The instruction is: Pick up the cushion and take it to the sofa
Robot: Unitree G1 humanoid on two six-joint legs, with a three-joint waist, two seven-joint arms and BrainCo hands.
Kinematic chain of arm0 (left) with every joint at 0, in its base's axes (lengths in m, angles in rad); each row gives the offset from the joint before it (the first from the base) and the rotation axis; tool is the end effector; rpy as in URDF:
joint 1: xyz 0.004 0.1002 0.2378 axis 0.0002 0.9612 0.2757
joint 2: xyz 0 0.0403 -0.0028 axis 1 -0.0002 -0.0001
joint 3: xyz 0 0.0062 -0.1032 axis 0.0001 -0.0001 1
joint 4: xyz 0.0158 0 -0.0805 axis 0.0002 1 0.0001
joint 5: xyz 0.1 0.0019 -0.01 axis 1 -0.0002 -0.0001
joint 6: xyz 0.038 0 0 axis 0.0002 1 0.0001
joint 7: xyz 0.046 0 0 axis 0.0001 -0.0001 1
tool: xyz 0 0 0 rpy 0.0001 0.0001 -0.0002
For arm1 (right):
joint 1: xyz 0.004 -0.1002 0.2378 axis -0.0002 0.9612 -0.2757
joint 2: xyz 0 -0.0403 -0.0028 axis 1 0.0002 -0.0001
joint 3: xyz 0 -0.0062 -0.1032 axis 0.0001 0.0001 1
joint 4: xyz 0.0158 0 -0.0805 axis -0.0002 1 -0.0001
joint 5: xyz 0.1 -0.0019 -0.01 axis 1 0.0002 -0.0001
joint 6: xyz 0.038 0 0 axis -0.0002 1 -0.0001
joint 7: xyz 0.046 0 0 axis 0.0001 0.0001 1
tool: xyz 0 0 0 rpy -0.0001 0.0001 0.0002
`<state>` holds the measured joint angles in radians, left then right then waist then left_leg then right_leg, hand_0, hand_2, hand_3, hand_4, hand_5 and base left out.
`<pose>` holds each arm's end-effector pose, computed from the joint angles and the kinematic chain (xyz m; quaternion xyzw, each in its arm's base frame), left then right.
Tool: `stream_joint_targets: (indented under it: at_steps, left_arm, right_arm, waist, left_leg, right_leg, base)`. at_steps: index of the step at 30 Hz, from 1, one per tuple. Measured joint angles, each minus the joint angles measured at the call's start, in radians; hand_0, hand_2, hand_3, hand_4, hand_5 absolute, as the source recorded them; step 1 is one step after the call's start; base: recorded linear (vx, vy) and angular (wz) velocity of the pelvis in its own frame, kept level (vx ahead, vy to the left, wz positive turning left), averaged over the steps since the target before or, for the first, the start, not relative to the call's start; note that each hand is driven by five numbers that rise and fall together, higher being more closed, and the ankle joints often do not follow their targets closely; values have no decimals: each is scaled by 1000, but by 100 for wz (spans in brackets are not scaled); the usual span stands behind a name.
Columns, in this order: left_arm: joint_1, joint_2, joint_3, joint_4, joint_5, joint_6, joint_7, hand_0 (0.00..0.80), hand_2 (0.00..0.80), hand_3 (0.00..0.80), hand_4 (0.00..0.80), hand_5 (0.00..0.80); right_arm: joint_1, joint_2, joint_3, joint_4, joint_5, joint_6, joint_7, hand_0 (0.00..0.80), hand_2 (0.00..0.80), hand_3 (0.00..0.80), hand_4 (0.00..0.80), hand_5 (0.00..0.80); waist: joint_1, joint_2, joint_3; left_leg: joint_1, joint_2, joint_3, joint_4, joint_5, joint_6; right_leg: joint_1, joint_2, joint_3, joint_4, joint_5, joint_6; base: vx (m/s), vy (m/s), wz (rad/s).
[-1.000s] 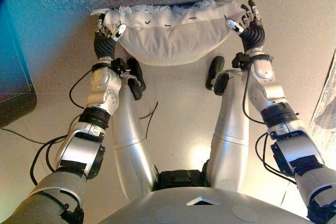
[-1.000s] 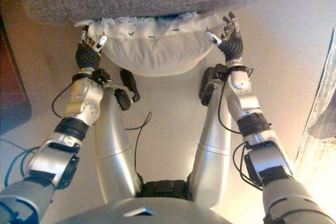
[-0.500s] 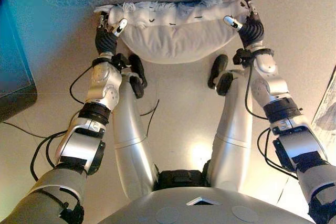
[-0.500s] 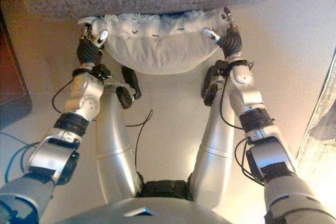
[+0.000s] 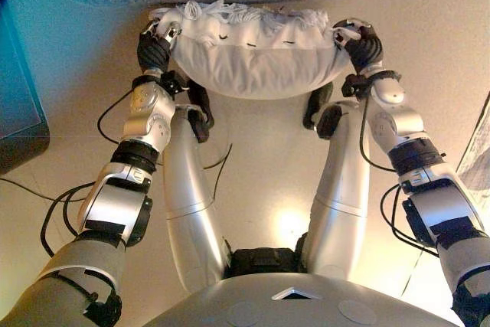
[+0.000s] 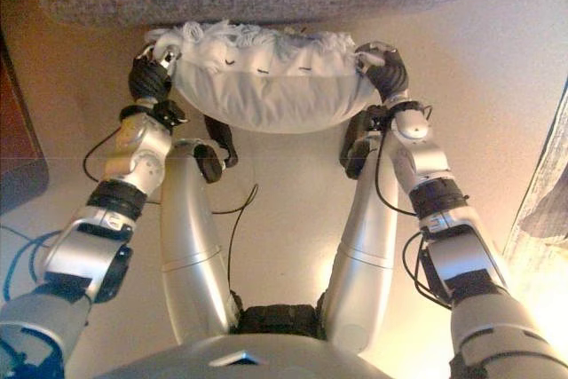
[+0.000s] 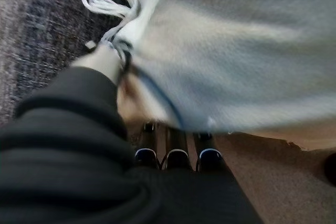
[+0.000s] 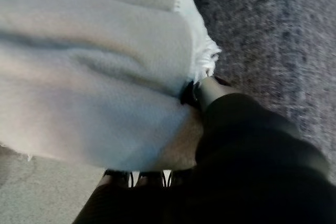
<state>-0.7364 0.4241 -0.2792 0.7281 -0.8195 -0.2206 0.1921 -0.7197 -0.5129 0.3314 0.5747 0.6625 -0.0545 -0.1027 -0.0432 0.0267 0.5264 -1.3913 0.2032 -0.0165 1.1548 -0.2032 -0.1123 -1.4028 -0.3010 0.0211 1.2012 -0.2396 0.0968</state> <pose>0.3292 0.1929 0.1188 -0.1335 -0.0627 0.0646 0.9870 0.3249 -0.1945 0.1333 0.0038 -0.0453 0.0270 0.9986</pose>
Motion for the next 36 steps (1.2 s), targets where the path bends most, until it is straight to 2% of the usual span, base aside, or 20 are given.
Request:
stream_joint_targets:
  at_steps: [10, 16, 23, 29, 36]
  left_arm:
    - [-2, -2, -5, 0, 1, -5, 0, 800, 800, 800, 800, 800]
    - [27, -19, 1, -1, 1, -56, -2, 800, 800, 800, 800, 800]
    - [116, -70, 27, -10, 23, -101, 23, 800, 800, 800, 800, 800]
    - [209, -72, 38, -110, 61, -103, 25, 800, 800, 800, 800, 800]
    - [324, -80, 67, -224, 75, -74, -5, 800, 800, 800, 800, 800]
  right_arm:
    - [10, 0, -1, 0, 0, -7, 1, 800, 800, 800, 800, 800]
    - [49, 26, -6, -7, -4, -45, 2, 800, 800, 800, 800, 800]
    - [183, 77, -42, -92, -8, -106, 1, 800, 800, 800, 800, 800]
    - [268, 106, -88, -180, -8, -120, 1, 800, 800, 800, 800, 800]
    - [391, 134, -127, -279, 17, -139, 34, 800, 800, 800, 800, 800]
  waist:
    - [-3, -1, 1]
    - [-23, -5, 3]
    - [-23, -8, 3]
    - [-22, -15, 5]
    - [-10, -28, 2]
  left_leg:
    - [-3, 0, -4, 10, -2, 4]
    - [35, 1, 7, -34, 0, 7]
    - [209, 3, 20, -153, 4, 4]
    - [362, 1, 47, -300, 41, -2]
    - [649, -20, 70, -522, 93, -16]
  right_leg:
    - [1, -1, 1, 5, 2, 4]
    - [38, 0, -6, -43, 8, 12]
    - [226, 0, -44, -171, 17, 23]
    - [386, 1, -82, -314, 51, 35]
    - [672, -7, -141, -504, 77, 42]
  base:
    - [0, 0, 0]
    - [0, 0, 0]
    - [26, -13, 1]
    - [74, -31, 5]
    - [139, -32, 10]
